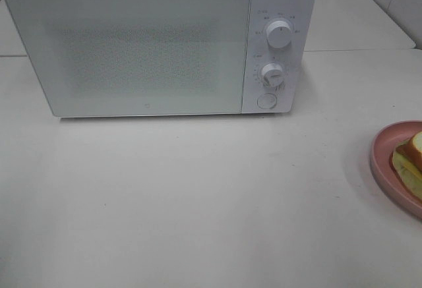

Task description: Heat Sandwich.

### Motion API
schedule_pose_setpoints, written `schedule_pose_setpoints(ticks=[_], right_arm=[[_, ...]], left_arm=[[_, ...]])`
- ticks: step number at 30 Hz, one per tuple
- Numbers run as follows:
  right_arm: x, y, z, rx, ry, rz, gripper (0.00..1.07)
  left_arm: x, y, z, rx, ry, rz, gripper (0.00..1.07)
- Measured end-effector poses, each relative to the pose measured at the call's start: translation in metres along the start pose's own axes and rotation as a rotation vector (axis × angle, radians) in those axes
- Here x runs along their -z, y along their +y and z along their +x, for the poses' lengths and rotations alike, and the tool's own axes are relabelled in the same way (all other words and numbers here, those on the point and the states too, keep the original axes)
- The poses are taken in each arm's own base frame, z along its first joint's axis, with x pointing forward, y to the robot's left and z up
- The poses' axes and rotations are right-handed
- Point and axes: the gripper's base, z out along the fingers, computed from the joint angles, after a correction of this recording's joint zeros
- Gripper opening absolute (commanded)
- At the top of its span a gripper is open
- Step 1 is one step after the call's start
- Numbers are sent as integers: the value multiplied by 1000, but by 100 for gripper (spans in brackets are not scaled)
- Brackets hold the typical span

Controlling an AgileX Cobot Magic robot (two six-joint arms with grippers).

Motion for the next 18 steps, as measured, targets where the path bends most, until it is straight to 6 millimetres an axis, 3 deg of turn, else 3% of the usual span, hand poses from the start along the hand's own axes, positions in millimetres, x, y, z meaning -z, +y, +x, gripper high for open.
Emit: schedule_pose_setpoints(ticks=[18], right_arm=[[0, 0, 0, 0, 0, 0, 76]], left_arm=[[47, -1, 36, -22, -366, -11, 101]])
